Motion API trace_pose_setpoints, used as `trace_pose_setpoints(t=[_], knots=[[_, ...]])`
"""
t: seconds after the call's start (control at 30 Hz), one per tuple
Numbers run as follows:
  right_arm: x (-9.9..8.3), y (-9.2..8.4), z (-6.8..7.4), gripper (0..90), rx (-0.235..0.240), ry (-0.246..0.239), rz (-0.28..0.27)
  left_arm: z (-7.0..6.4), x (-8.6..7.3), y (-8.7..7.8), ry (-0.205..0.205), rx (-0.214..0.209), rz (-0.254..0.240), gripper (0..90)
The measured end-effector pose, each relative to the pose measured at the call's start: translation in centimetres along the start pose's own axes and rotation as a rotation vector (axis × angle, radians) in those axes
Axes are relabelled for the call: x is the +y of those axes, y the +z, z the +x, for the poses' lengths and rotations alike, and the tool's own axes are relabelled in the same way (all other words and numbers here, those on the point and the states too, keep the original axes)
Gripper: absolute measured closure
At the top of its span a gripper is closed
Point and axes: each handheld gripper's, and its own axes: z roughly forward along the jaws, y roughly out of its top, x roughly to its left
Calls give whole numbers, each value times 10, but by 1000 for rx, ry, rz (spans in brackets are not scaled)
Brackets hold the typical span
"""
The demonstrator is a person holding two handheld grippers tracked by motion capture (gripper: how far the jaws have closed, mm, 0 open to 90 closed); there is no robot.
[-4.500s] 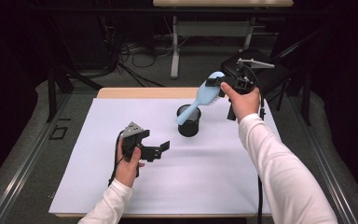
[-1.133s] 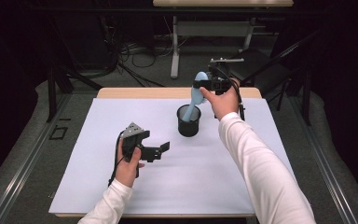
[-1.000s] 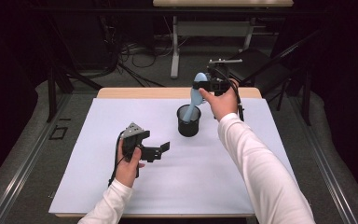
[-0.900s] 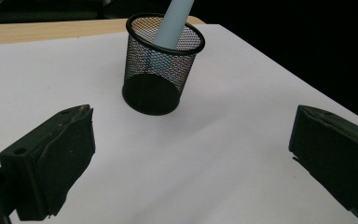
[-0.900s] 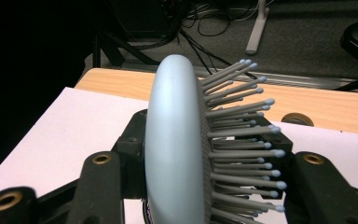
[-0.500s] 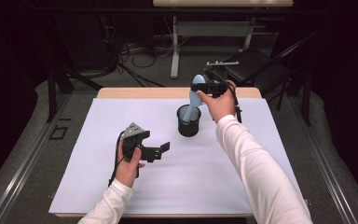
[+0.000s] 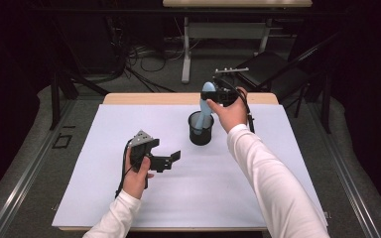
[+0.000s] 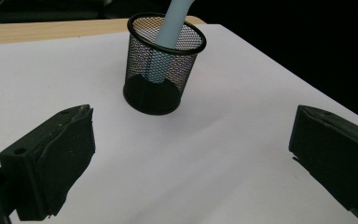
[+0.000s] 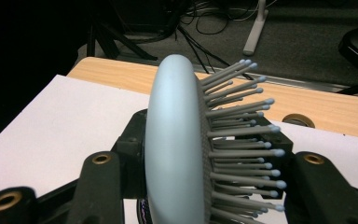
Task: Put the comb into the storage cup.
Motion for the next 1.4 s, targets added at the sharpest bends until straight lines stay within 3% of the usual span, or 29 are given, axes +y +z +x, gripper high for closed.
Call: trace_pose_setpoints(t=[0.37,1.4], knots=[[-3,5,5,479,-20,-45,7,0,0,0,0,-2,0,5],[-16,19,7,470,-37,-97,32,1,-2,2,0,1,9,5]])
